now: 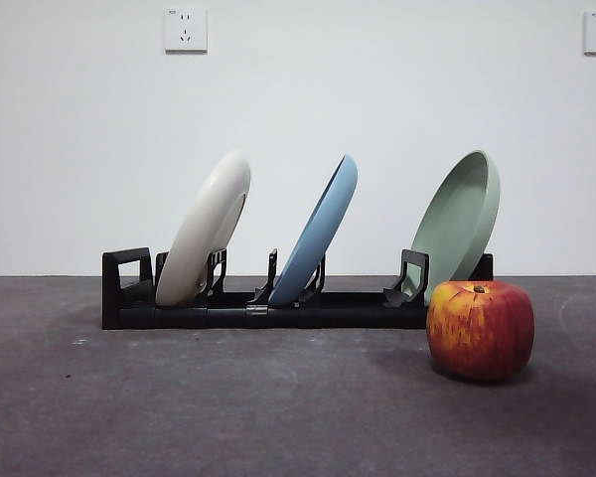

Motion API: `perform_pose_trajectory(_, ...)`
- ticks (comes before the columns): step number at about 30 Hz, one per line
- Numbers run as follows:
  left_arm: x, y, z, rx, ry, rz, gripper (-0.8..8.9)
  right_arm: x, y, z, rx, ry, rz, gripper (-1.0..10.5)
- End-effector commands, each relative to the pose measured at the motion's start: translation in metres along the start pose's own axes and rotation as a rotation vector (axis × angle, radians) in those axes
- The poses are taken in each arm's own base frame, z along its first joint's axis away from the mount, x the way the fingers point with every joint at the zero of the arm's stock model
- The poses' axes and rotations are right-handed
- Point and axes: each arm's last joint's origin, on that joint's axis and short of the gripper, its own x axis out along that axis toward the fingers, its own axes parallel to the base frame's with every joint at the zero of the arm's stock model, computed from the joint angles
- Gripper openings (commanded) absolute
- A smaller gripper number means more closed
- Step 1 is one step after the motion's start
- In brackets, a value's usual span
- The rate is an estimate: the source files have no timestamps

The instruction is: Take the yellow plate from the plate rack,put the plate on the table,take the apple from the table,put the apple in the plate

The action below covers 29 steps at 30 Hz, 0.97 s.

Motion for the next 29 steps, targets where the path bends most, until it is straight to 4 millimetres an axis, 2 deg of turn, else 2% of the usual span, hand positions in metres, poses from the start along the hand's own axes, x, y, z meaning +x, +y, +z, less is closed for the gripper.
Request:
perform_pose_trajectory(1,0.001,0.000,-0.004,0.007,0.007,-0.005,-0.02,0.001,0.000,-0.004,0.128,0.004,0.001,0.0)
perform_pose_trajectory(5,0.001,0.000,-0.001,-0.078,-0.024,-0.011,-0.02,0.001,0.000,-0.004,0.502,0.005,0.000,0.0)
perform_pose_trajectory(7,0.001,0.000,0.002,-0.169,-0.048,-0.020,-0.05,0.001,0.001,-0.001,0.579,-0.007,0.032,0.0)
perform_pose_trajectory(12,-0.006,-0.003,0.027,-0.276,-0.076,-0.123,-0.06,-0.003,0.002,0.025,0.579,0.003,0.087,-0.1)
perform_pose_trajectory(15,-0.010,-0.004,0.057,-0.279,-0.078,-0.150,-0.06,-0.001,0.002,0.056,0.552,0.029,0.111,-0.1)
perform_pose_trajectory(18,-0.005,-0.005,0.088,-0.274,-0.049,-0.148,-0.06,0.006,0.002,0.092,0.465,0.057,0.148,-0.1)
perform_pose_trajectory(23,0.015,-0.006,0.126,-0.277,0.035,-0.193,-0.06,0.022,0.001,0.136,0.367,0.150,0.182,-0.1)
perform_pose_trajectory(29,0.057,-0.010,0.163,-0.271,0.161,-0.355,-0.04,0.049,0.000,0.175,0.238,0.278,0.190,0.0)
